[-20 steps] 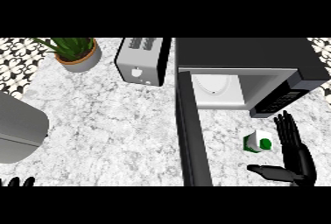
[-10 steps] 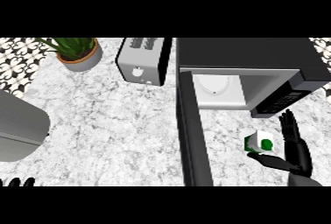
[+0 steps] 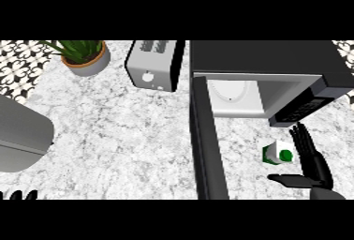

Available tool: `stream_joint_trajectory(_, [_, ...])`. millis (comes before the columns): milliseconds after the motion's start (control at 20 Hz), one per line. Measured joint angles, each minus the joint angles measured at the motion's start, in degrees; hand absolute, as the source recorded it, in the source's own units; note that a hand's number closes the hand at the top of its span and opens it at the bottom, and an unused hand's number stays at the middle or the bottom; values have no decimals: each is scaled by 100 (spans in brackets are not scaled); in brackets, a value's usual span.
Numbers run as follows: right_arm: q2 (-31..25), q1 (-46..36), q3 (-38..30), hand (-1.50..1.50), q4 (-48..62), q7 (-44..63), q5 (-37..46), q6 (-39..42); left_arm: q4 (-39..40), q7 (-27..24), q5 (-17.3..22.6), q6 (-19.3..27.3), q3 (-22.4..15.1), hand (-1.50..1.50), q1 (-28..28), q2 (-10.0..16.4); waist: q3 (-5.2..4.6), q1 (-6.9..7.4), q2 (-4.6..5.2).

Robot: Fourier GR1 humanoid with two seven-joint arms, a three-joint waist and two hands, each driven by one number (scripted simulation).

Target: Pick up the milk, place it into the microwave and close the microwave

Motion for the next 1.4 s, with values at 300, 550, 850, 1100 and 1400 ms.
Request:
stream_joint_trajectory(300, [175,-59,360,150,-58,-42,-24,470,11,57,59,19,59,-150,-13,4,1,-23,-4])
stream_joint_trajectory(550, [264,-40,262,150,-353,-329,-21,-191,1,109,152,7,113,-150,-25,17,-5,-67,-15])
stream_joint_trajectory(850, [372,3,99,150,-739,-339,-333,-305,150,-15,207,-49,158,-150,-18,3,-9,-82,-24])
stream_joint_trajectory(1100, [52,142,12,150,-850,-305,-564,-122,242,-1,294,-96,258,-150,-149,30,-10,-84,-20])
stream_joint_trajectory(1400, [33,454,278,150,-1695,-59,-778,138,207,-151,459,-243,348,-150,106,81,-16,-106,-42])
